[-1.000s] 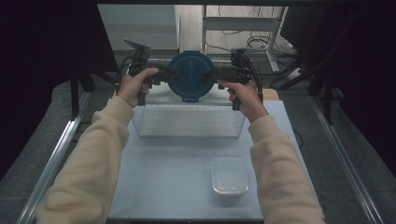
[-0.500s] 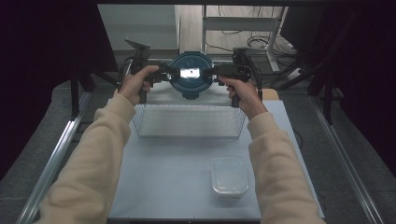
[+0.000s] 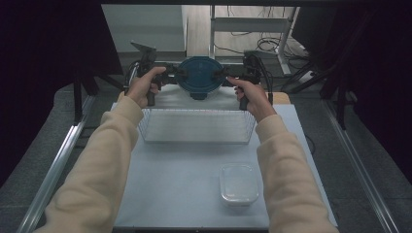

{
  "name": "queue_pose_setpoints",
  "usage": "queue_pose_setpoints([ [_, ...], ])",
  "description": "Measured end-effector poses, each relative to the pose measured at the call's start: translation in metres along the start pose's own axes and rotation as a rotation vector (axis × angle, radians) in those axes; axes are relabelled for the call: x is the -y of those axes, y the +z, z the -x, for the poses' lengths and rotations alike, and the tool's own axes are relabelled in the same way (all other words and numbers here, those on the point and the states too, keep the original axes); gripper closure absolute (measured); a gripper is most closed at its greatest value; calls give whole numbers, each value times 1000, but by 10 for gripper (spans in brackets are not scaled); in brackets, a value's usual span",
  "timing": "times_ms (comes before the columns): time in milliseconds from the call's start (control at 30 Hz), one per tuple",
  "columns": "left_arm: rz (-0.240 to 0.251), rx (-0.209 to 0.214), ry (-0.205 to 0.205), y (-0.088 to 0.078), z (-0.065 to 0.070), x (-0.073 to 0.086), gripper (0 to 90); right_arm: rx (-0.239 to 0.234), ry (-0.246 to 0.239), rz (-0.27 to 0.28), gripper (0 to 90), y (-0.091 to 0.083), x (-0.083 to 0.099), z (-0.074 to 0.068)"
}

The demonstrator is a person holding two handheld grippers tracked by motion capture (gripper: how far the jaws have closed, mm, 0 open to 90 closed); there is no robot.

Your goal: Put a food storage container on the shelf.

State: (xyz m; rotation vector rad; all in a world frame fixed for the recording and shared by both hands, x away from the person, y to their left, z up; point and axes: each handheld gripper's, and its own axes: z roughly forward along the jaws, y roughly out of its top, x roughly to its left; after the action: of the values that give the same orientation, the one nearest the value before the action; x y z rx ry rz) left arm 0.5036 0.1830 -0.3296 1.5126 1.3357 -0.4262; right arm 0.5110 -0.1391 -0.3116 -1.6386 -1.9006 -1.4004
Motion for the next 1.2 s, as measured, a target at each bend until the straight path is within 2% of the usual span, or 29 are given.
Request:
queue_pose_setpoints([
  [67, 3, 2, -6, 1, -1, 0, 361, 1, 0, 0, 336, 1, 0, 1],
  [133, 1, 7, -17, 2, -4, 0, 351, -7, 23, 0, 324, 3, 1, 5],
  [267, 10, 9, -14, 3, -4, 0, 344, -11, 32, 4, 320, 3, 2, 6],
  [367, 14, 6, -3, 3, -4, 1, 340, -7, 27, 10, 312, 3, 3, 5],
  [400, 19, -4, 9, 4, -2, 2, 323, 15, 6, 26, 287, 4, 5, 2],
  [433, 19, -4, 9, 4, -2, 2, 309, 15, 6, 26, 287, 4, 5, 2],
  [467, 24, -44, 39, 4, 2, 4, 277, 43, -28, 41, 235, 5, 8, -3],
  [500, 24, -44, 39, 4, 2, 4, 249, 43, -28, 41, 235, 5, 8, -3],
  [533, 37, -85, 79, 0, 9, 8, 220, 65, -61, 58, 166, 4, 11, -9],
  [567, 37, -85, 79, 0, 9, 8, 202, 65, -61, 58, 166, 4, 11, -9],
  [600, 44, -103, 104, -4, 13, 10, 183, 89, -99, 49, 122, 3, 15, -15],
  [633, 55, -116, 116, -6, 16, 12, 183, 89, -99, 49, 122, 3, 15, -15],
  [733, 90, -187, 204, -20, 26, 24, 173, 112, -131, 48, 92, 1, 24, -20],
  [767, 98, -192, 213, -22, 27, 27, 173, 112, -131, 48, 92, 1, 24, -20],
  [833, 104, -174, 211, -29, 26, 37, 172, 134, -157, 46, 84, 0, 27, -20],
  [967, 110, -156, 205, -35, 22, 49, 173, 138, -138, 43, 82, -1, 30, -18],
  [1067, 115, -164, 226, -43, 19, 61, 175, 118, -113, 39, 78, -10, 35, -12],
  [1200, 128, -168, 252, -50, 20, 71, 179, 119, -140, 49, 79, -20, 42, -11],
])
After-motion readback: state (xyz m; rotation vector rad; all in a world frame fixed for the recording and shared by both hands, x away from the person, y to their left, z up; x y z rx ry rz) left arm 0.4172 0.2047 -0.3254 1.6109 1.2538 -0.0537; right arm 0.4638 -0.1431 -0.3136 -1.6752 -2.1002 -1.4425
